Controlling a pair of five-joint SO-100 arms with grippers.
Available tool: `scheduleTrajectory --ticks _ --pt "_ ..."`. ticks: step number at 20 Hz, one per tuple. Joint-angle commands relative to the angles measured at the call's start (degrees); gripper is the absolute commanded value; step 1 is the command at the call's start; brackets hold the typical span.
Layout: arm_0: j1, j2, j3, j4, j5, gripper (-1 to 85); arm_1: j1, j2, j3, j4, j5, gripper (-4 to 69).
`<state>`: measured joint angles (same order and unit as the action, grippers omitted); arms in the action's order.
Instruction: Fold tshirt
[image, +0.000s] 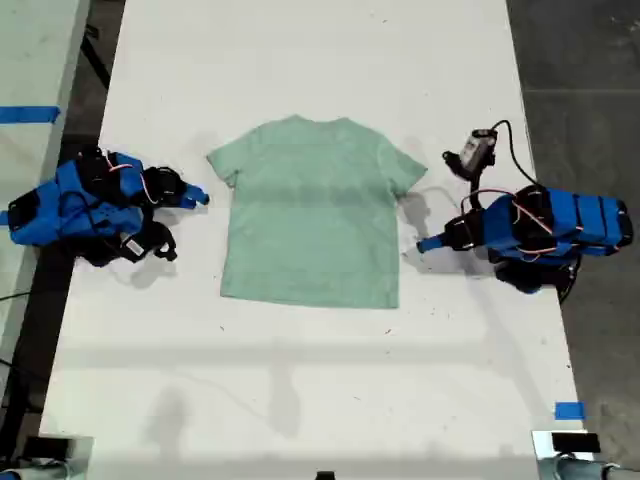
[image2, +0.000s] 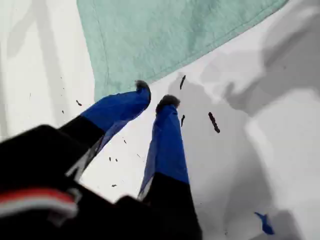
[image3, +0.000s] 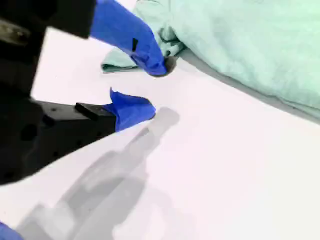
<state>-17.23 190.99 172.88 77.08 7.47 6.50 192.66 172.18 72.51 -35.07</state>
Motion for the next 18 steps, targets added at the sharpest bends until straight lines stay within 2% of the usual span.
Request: scheduleTrajectory --ticks 1,11,15,18 --pt "19.2 -0.2 -0.3 1.7 -16.8 0.3 1.3 0.4 -0.5 -1.1 50.6 -1.3" --pt "16.1 -0.2 -0.6 0.4 -16.3 0.1 0.2 0.4 -2.0 -1.5 50.0 -1.3" --pt "13.3 -4.4 -6.0 -1.1 -13.3 0.1 1.9 -2.8 -8.3 -2.3 44.6 -1.2" --pt "9.2 -16.8 -14.2 -4.9 -7.1 0.1 5.6 -23.2 -22.9 -2.1 37.8 -1.2"
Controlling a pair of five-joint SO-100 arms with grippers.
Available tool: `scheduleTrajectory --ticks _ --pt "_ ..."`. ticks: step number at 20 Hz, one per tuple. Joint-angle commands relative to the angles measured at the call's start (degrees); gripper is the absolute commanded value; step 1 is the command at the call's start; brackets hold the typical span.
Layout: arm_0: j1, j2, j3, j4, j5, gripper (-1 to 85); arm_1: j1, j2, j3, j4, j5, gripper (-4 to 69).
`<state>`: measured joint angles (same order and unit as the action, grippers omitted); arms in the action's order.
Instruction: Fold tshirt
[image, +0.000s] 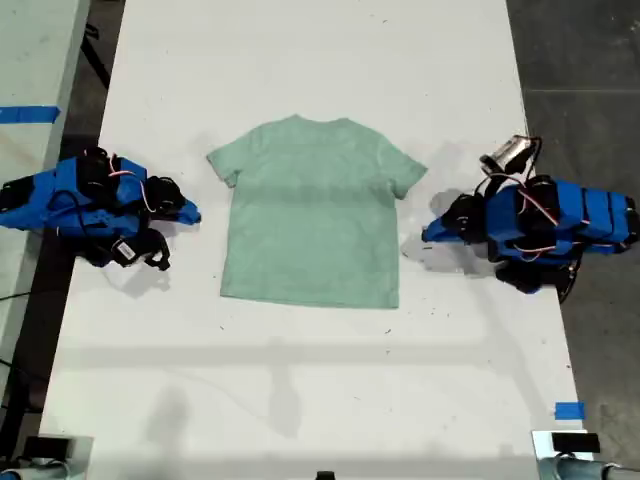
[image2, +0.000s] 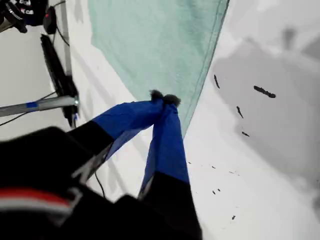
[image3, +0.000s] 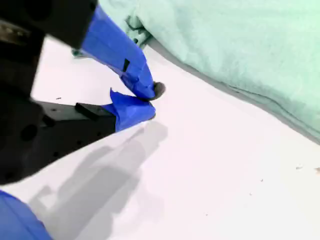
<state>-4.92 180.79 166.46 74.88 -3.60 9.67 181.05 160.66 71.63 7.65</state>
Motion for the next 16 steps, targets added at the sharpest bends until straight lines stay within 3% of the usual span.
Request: scheduleTrajectory --ticks 1,4,11,16 --pt "-5.2 -9.8 -11.0 -3.3 6.7 0.1 4.0 -16.1 -15.7 -1.1 -7.6 -1.2" --pt "-11.7 -20.4 -22.7 -1.5 14.4 0.1 9.7 -26.5 -28.2 1.6 -15.9 -1.2" --pt "-22.1 -45.5 -51.6 4.1 28.7 0.0 25.0 -52.9 -61.5 17.1 -34.5 -1.2" --pt "-27.9 -64.5 -71.9 11.3 35.6 0.0 32.2 -65.3 -77.3 21.7 -43.2 -1.2"
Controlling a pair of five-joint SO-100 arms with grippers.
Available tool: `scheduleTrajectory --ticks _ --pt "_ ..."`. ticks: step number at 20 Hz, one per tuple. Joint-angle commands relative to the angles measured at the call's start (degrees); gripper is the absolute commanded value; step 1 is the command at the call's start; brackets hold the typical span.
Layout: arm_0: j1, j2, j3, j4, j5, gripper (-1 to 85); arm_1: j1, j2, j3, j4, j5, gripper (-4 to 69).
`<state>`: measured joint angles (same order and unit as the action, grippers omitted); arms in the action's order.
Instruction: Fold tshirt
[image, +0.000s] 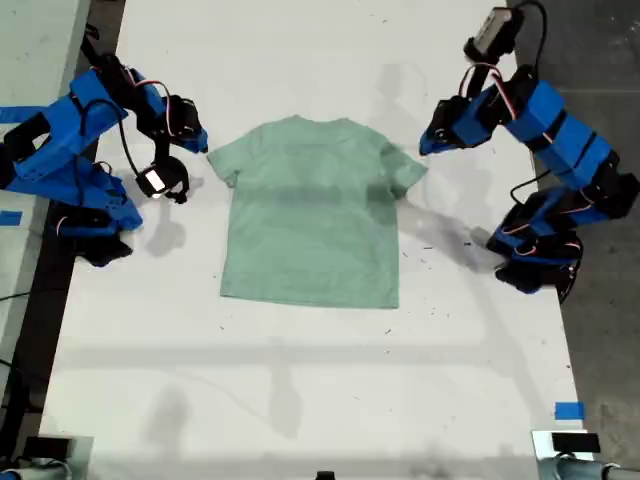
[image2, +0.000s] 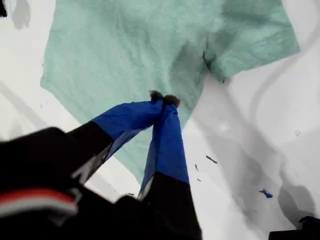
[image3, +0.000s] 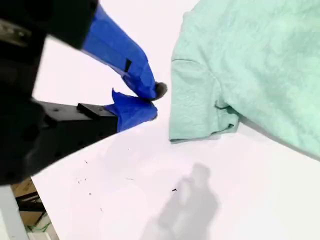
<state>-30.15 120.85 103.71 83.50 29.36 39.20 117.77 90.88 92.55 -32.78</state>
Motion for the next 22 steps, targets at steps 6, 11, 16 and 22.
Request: scheduleTrajectory --ticks 6,11,16,22 --pt "-8.5 -14.2 -21.2 9.1 6.9 0.0 7.6 -9.2 -13.3 1.2 -7.6 -1.2" --pt "-9.0 -15.5 -19.5 7.8 7.1 0.0 12.6 -8.3 -5.7 0.1 -11.1 9.7" --pt "-9.0 -15.9 -17.2 5.9 7.1 0.0 14.5 -9.6 6.3 -5.4 -12.9 24.6" --pt "-8.3 -16.5 -16.8 5.8 7.1 0.0 16.9 -14.1 20.9 -22.5 -17.7 27.1"
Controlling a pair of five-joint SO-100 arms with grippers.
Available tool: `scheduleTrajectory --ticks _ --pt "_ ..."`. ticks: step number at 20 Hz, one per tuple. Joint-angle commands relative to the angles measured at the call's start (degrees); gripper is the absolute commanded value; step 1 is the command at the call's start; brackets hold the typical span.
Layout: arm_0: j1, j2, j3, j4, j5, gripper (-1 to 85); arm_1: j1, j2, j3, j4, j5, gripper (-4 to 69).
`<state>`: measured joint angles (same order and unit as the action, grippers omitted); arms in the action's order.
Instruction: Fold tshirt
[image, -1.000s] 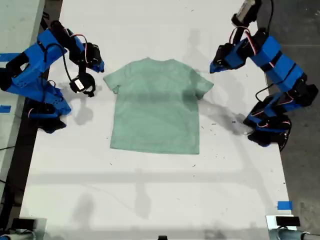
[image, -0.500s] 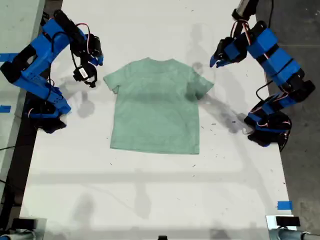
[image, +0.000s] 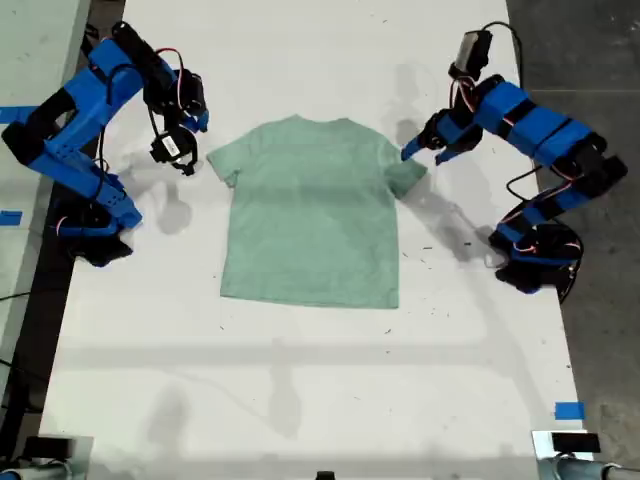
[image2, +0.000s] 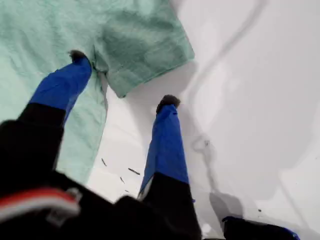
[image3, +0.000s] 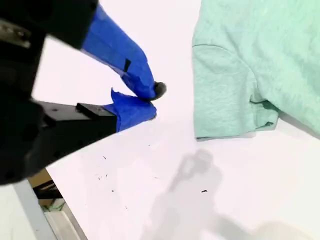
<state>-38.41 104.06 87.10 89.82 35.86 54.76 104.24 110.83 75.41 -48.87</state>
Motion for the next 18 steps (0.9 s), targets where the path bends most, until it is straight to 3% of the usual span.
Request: scheduleTrajectory --ticks 1,9,11,15,18 --pt "0.0 0.3 0.0 -0.5 0.6 0.0 1.9 -1.9 2.1 -7.6 -2.5 27.3" --pt "0.1 0.3 1.3 -1.2 0.6 0.0 4.3 -19.6 1.5 -19.9 -7.1 27.3" --pt "0.1 0.3 1.4 -1.3 0.6 0.0 4.4 -22.3 -0.7 -19.2 -6.8 4.8" --pt "0.1 0.3 1.4 -1.3 0.6 0.0 4.1 -23.0 -2.8 -18.3 -7.7 -0.9" --pt "0.3 0.3 1.8 -1.4 0.4 0.0 3.5 -22.7 -4.2 -16.7 -6.8 -1.2"
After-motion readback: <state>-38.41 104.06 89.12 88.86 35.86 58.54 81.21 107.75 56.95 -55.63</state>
